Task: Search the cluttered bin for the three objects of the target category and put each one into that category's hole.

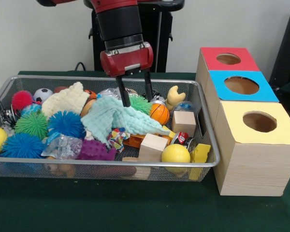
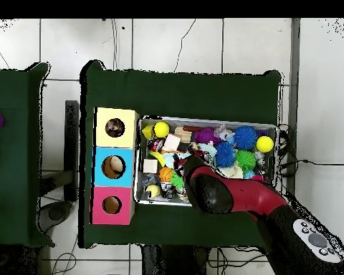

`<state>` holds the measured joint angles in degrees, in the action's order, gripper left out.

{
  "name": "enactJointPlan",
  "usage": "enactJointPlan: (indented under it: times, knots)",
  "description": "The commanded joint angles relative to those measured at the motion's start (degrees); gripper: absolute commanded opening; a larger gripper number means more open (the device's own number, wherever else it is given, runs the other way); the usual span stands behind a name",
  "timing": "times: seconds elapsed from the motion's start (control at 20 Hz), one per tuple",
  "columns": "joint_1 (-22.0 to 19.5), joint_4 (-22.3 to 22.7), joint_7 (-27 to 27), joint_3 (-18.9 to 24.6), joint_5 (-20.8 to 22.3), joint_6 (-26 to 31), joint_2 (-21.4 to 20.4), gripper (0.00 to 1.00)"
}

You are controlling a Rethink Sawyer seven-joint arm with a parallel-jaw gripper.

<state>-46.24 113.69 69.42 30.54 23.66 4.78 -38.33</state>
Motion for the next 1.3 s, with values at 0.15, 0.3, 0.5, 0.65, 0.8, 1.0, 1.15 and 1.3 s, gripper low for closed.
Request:
enactJointPlan:
  times: [0.15,0.3,0.5,0.65,0.8,1.0,1.15,1.3]
  knots:
    - [2.70,-7.98,7.79,-0.30,-4.23,6.73,-0.37,1.00]
    - [5.00,-9.91,8.87,-3.38,-6.36,9.18,0.32,1.00]
    - [10.54,-14.50,12.33,-11.21,-10.58,14.23,1.92,1.00]
    - [14.91,-17.23,15.29,-17.20,-13.09,16.39,2.17,1.00]
    - [19.59,-18.67,18.68,-23.59,-14.78,16.57,1.54,1.00]
    - [27.16,-20.98,24.44,-33.99,-16.61,17.14,1.23,1.00]
    - [32.54,-22.32,28.10,-41.40,-18.38,17.16,1.97,1.00]
    - [35.49,-23.57,29.64,-45.40,-20.09,18.26,2.76,1.00]
